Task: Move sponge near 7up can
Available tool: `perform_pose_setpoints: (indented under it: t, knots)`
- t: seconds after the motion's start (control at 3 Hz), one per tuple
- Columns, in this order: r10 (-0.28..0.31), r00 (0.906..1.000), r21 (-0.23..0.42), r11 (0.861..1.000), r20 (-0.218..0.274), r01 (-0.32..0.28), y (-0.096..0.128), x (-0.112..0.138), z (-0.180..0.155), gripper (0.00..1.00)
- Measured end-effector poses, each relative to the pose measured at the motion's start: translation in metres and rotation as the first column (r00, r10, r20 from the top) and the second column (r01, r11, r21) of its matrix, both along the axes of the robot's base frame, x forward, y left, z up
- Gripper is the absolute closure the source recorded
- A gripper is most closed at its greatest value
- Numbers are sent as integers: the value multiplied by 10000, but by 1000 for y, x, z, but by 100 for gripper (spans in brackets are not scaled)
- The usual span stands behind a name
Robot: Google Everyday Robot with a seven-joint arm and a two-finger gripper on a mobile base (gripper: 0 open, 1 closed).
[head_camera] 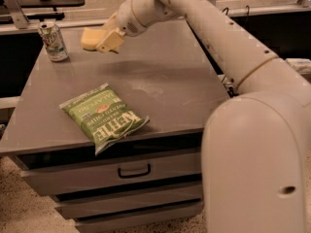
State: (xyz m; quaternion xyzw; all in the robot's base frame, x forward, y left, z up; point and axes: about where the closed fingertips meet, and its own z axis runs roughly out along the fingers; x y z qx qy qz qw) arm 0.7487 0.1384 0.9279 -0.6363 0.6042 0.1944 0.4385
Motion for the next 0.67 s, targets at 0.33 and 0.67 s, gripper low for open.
perform_pose_setpoints:
  t: [0.33,0.67]
  knots:
    - [35,9998,-59,10000,-197,-36,45,23,-19,100]
    - [137,9991,-60,9999,-409,-140,66,30,-31,100]
